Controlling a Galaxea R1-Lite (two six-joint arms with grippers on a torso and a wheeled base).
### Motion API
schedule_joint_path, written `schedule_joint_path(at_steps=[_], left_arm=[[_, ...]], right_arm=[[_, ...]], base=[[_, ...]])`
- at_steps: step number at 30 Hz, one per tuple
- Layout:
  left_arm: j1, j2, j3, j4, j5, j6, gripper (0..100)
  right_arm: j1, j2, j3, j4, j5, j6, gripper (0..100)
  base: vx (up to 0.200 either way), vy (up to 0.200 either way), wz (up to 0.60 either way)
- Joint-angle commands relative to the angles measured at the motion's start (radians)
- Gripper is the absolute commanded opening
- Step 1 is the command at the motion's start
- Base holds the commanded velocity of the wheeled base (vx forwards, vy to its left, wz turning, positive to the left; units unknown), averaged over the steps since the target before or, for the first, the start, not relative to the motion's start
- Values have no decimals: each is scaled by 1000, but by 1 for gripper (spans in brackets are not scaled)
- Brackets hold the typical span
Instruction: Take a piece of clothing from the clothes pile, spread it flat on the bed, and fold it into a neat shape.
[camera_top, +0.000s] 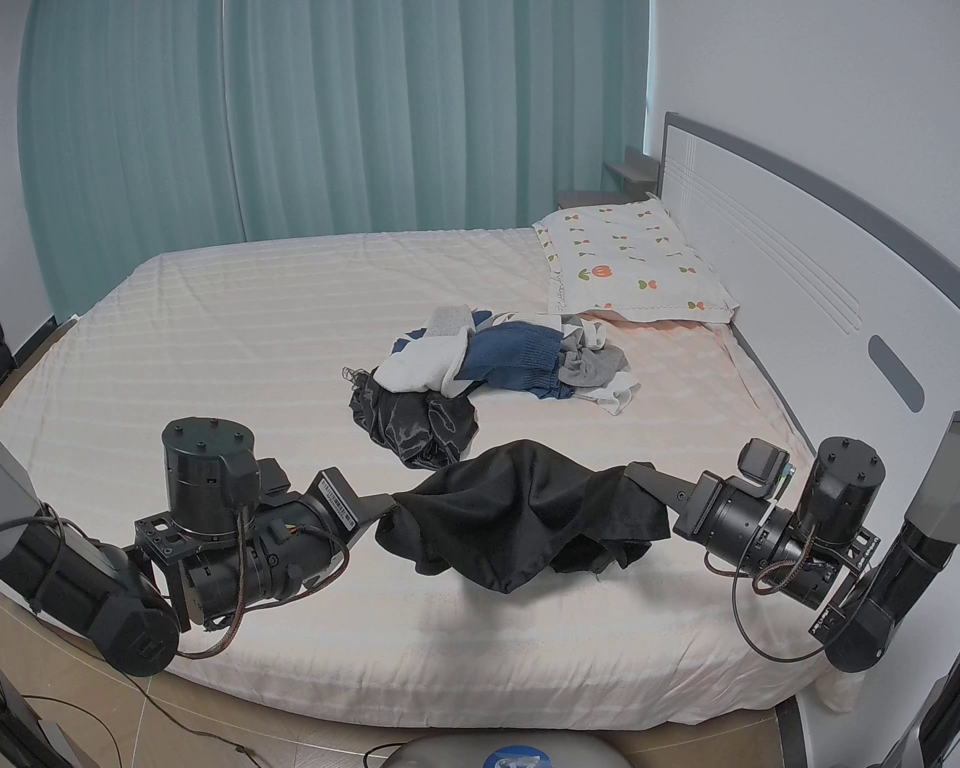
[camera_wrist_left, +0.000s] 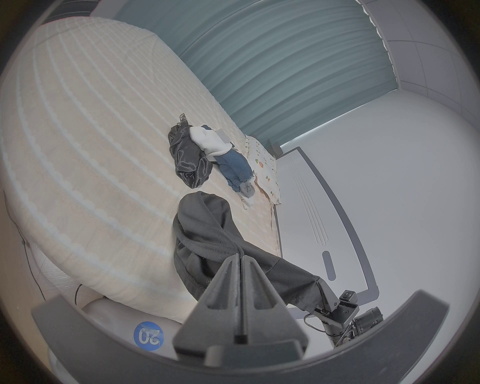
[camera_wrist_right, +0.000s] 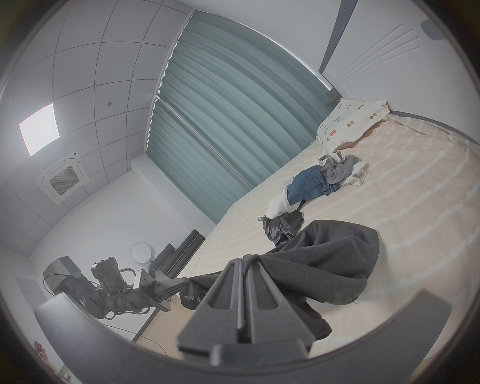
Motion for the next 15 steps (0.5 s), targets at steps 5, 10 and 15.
schedule_joint_path(at_steps=[5,10,15], left_arm=[[8,0,1,0,0,0,0],[10,5,-10,0,0,-39,0],[11,-4,-8,0,-12,-63,0]], right_arm=[[11,-30,11,-9,-4,-4,0],[15,-26,12,-9,-4,-3,0],[15,-27,12,-9,-4,-3,0]], base=[[0,0,0],[0,0,0],[0,80,0]])
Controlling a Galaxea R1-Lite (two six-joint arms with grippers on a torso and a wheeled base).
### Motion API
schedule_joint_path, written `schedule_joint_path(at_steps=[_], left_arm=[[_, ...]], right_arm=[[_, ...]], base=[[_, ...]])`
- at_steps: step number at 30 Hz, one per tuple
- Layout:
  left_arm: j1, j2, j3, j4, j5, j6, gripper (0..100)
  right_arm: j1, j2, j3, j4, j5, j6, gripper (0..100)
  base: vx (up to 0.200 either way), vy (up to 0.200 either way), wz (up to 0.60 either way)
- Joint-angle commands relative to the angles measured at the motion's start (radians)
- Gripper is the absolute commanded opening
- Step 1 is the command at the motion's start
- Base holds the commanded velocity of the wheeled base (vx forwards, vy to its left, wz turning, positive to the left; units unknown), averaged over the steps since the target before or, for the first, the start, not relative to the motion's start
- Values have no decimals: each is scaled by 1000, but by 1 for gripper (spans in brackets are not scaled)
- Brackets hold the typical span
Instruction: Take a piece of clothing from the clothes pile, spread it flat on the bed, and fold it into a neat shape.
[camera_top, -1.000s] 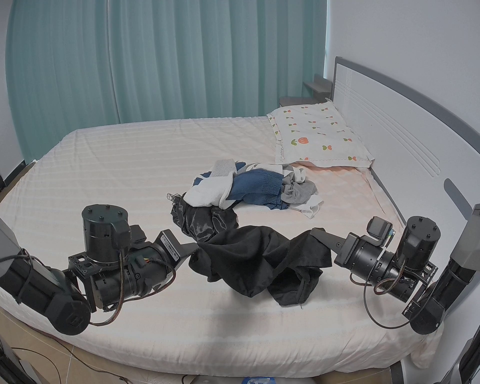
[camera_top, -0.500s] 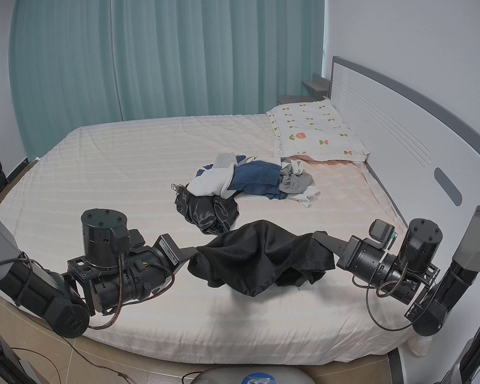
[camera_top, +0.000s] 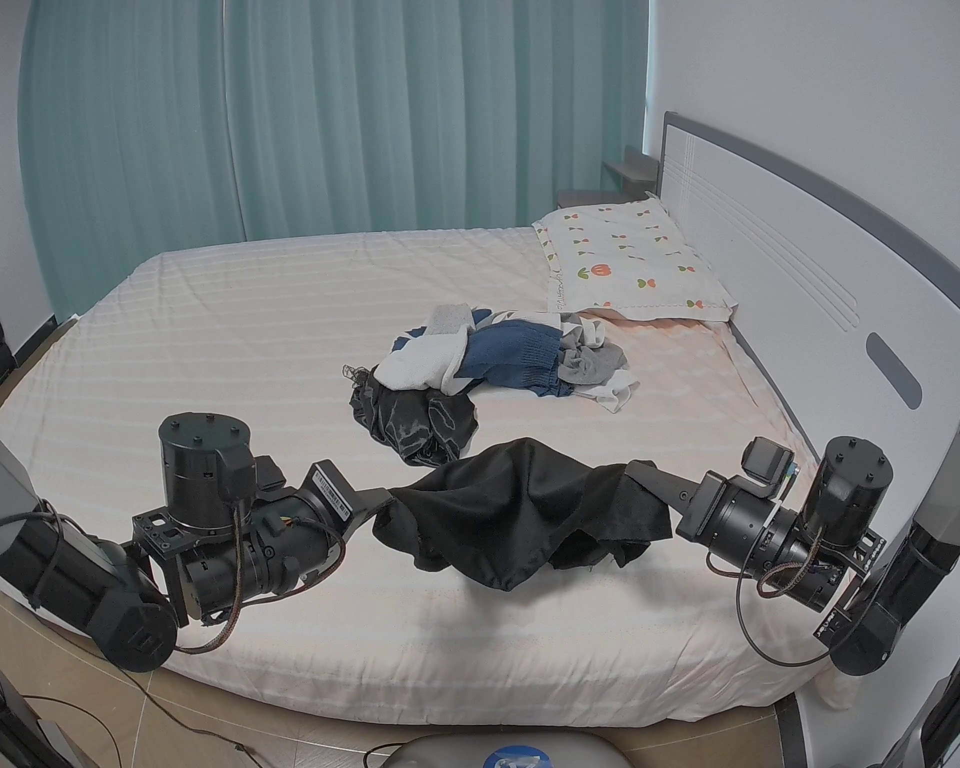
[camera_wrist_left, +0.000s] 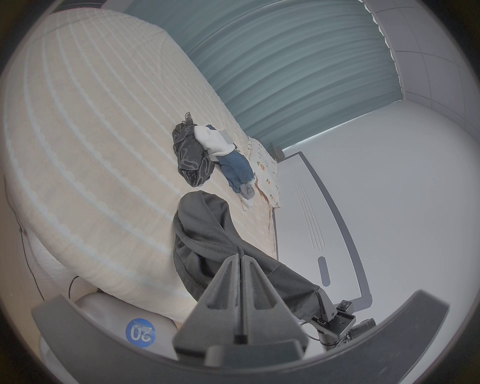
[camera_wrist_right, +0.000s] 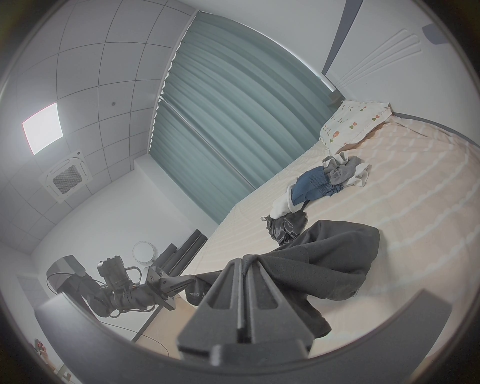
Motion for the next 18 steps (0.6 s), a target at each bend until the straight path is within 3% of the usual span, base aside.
schedule_joint_path(at_steps=[1,18], left_arm=[[1,-2,-3,0,-3,-10,0],[19,-5,-8,0,-9,-35,0]], right_arm=[[1,-1,0,-9,0,0,0],[14,-3,-15,-9,-1,-3,0]], base=[[0,200,0],[0,200,0]])
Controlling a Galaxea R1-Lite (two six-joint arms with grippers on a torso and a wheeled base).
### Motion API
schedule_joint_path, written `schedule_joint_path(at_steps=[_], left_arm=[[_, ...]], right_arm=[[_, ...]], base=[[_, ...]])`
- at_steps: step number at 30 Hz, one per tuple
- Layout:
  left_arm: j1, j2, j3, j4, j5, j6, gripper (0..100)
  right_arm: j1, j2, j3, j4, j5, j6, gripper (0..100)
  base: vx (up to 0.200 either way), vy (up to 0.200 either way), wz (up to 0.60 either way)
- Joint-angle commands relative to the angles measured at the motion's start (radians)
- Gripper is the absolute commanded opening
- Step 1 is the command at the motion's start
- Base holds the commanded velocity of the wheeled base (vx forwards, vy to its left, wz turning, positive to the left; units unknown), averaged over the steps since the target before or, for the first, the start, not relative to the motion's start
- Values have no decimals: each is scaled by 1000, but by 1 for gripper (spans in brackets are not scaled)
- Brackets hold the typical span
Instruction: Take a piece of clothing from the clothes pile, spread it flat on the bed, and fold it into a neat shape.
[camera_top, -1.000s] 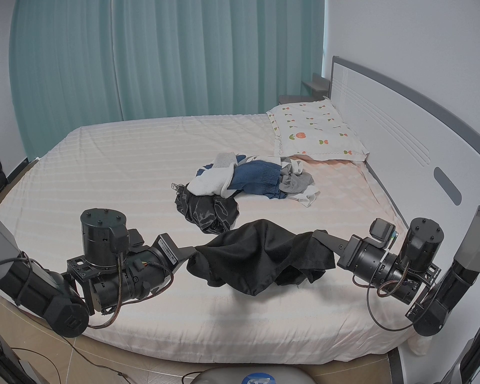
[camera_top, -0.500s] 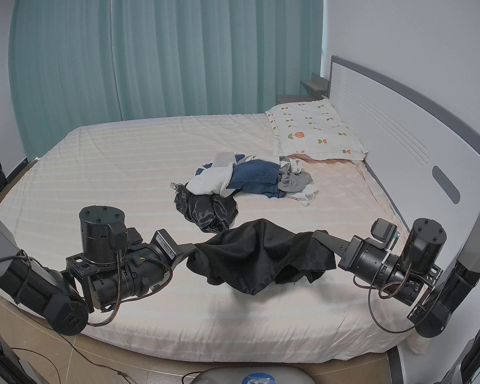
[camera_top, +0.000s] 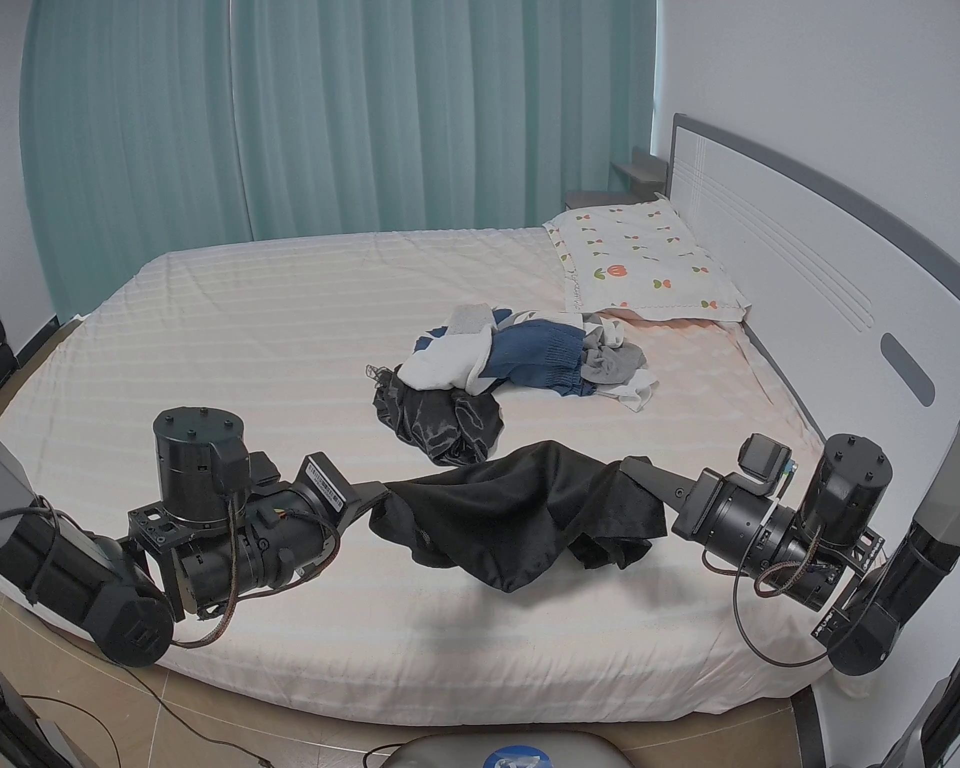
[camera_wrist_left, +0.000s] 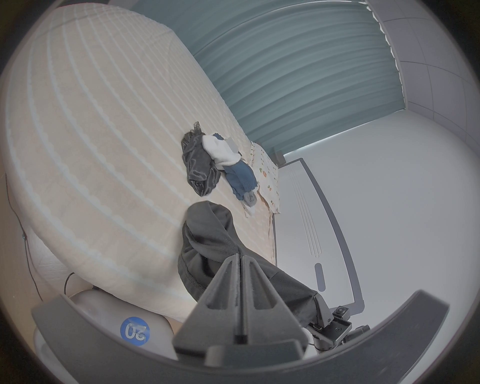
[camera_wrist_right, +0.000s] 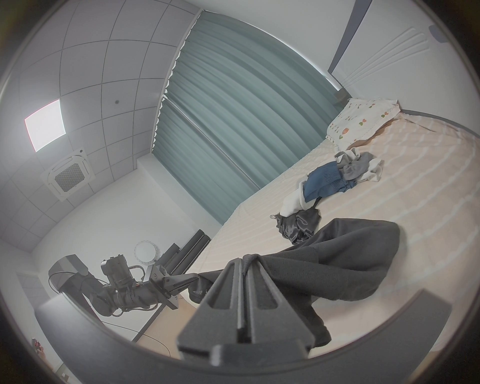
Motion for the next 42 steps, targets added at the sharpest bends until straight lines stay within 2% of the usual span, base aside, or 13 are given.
schedule_joint_path(at_steps=[1,42], left_arm=[[0,0,-2,-1,0,0,0],[1,-35,-5,1,3,1,0]], right_arm=[[1,0,-2,-9,0,0,0],[-8,21,-29,-9,-23,6,0]], base=[[0,200,0],[0,200,0]])
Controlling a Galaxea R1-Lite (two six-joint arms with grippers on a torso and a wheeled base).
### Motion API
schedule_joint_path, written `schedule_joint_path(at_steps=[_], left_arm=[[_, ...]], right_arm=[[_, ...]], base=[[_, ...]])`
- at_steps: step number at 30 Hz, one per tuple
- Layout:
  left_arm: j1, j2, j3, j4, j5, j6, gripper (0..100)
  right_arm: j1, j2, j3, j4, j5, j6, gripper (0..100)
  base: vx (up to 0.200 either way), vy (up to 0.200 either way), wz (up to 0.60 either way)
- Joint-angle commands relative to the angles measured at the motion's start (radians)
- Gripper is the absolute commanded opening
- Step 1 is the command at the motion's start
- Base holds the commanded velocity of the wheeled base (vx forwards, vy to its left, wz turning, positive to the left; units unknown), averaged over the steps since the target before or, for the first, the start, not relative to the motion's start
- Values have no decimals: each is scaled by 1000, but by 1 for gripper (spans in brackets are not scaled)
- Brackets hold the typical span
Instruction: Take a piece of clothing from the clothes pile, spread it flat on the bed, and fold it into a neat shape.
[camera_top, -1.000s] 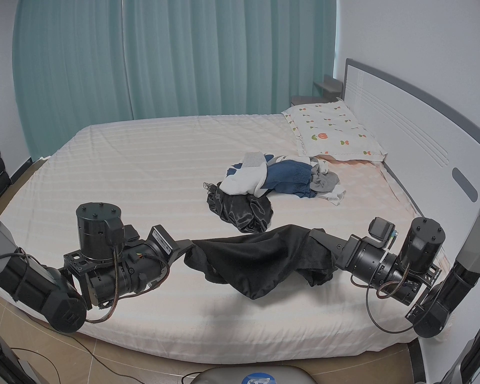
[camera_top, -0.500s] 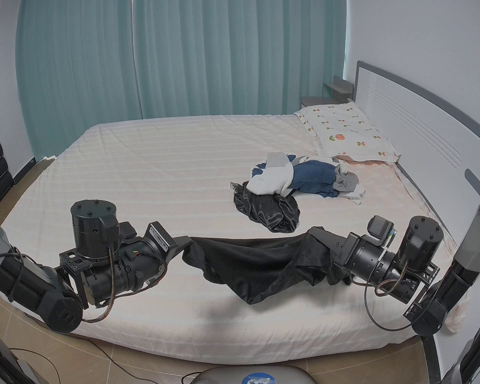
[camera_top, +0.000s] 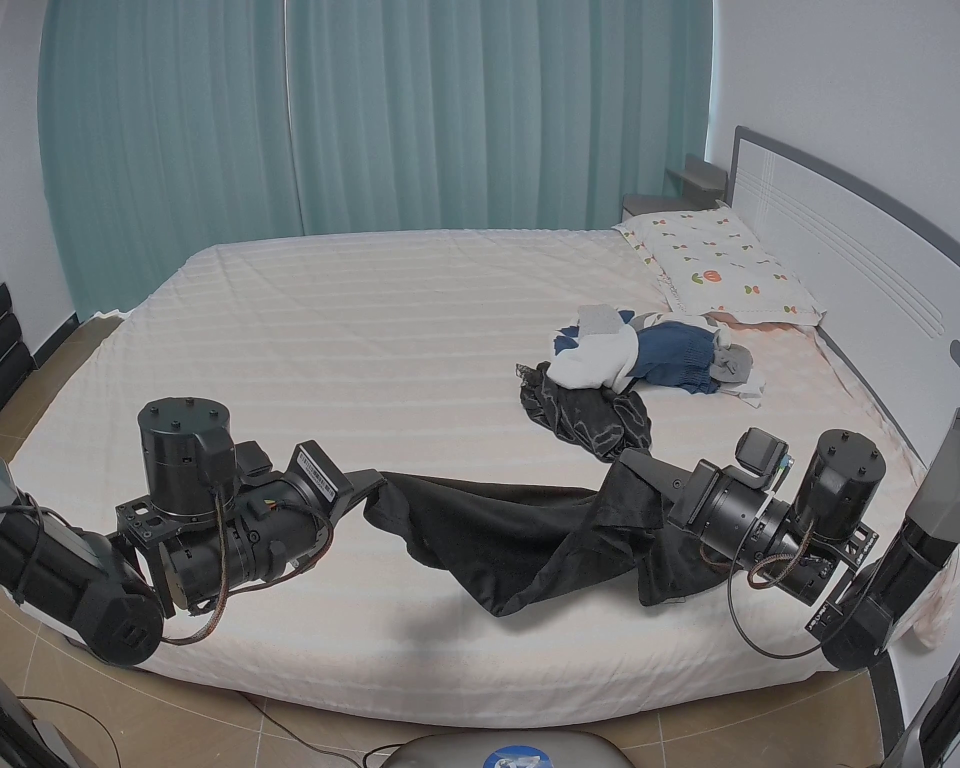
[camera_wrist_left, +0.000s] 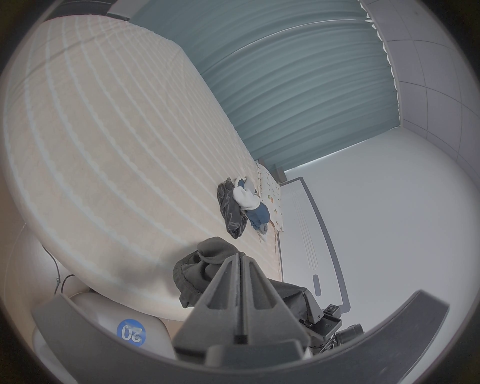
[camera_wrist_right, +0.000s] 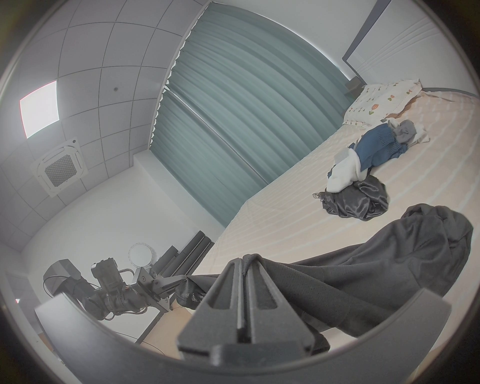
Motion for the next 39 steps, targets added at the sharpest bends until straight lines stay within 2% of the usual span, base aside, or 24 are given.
schedule_joint_path(at_steps=[1,36,39], left_arm=[[7,-2,-1,-1,1,0,0],[15,-19,1,7,-1,1,0],[20,-20,2,4,1,7,0]], right_arm=[[0,3,0,-9,0,1,0],[-5,-14,0,-9,0,1,0],[-5,-14,-2,-9,0,-8,0]], base=[[0,200,0],[0,200,0],[0,0,0]])
